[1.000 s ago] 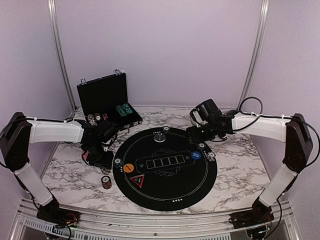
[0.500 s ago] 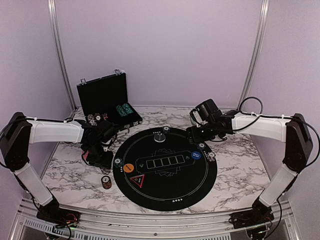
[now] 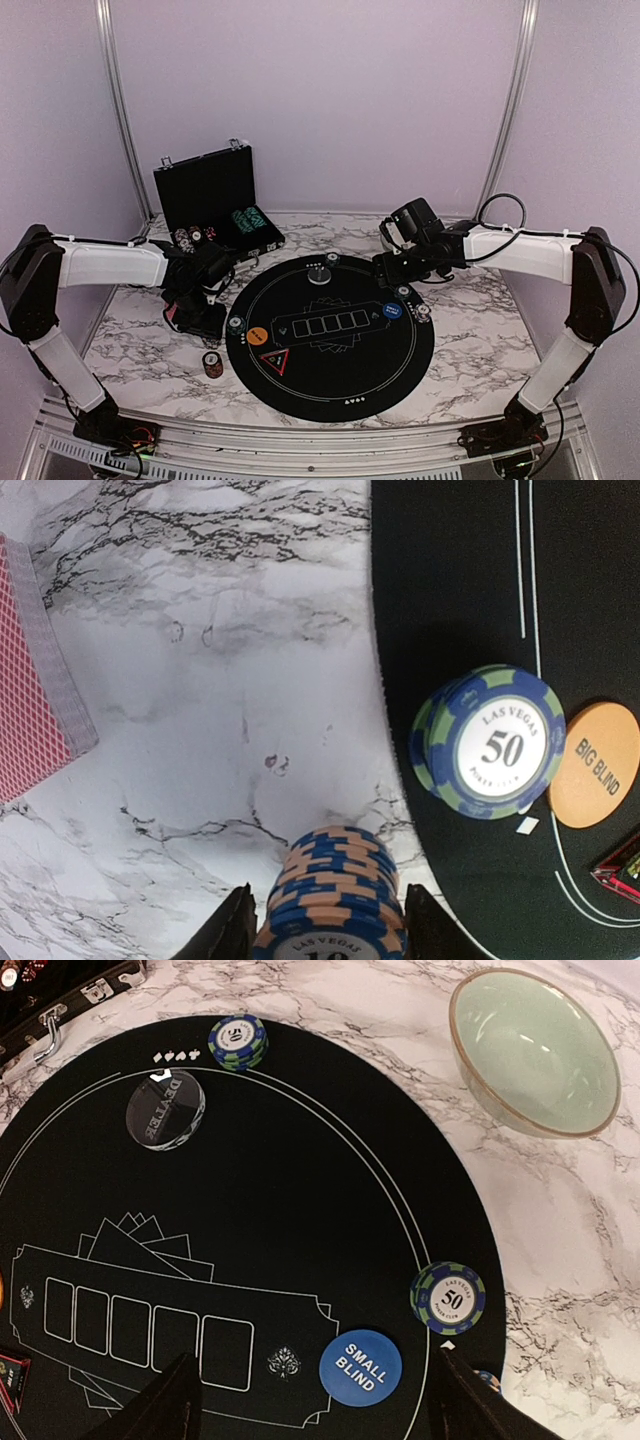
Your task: Distribute texas hold em gaming equipment
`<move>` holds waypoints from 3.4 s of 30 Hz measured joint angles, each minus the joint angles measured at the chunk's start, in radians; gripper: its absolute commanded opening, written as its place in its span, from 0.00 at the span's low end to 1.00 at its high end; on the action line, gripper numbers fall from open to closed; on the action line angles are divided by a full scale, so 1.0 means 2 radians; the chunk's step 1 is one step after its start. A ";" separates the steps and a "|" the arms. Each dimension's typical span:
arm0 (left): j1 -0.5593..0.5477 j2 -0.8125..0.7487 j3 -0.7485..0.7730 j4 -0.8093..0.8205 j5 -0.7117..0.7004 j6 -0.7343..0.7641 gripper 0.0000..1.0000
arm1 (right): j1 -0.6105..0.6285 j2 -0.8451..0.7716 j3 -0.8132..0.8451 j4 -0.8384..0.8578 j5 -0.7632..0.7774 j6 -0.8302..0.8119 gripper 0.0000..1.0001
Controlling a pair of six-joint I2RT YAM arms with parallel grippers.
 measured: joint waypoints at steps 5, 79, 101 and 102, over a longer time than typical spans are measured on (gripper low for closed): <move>-0.001 0.000 -0.002 -0.001 0.000 0.000 0.45 | 0.000 0.000 -0.001 0.001 0.000 0.000 0.75; 0.010 0.153 0.233 -0.054 -0.001 0.058 0.36 | 0.000 -0.040 -0.017 -0.007 0.019 0.008 0.75; 0.014 0.206 0.262 -0.050 -0.001 0.066 0.37 | 0.000 -0.044 -0.017 -0.010 0.025 0.010 0.75; 0.014 0.208 0.262 -0.050 -0.001 0.066 0.37 | 0.000 -0.044 -0.017 -0.010 0.025 0.010 0.75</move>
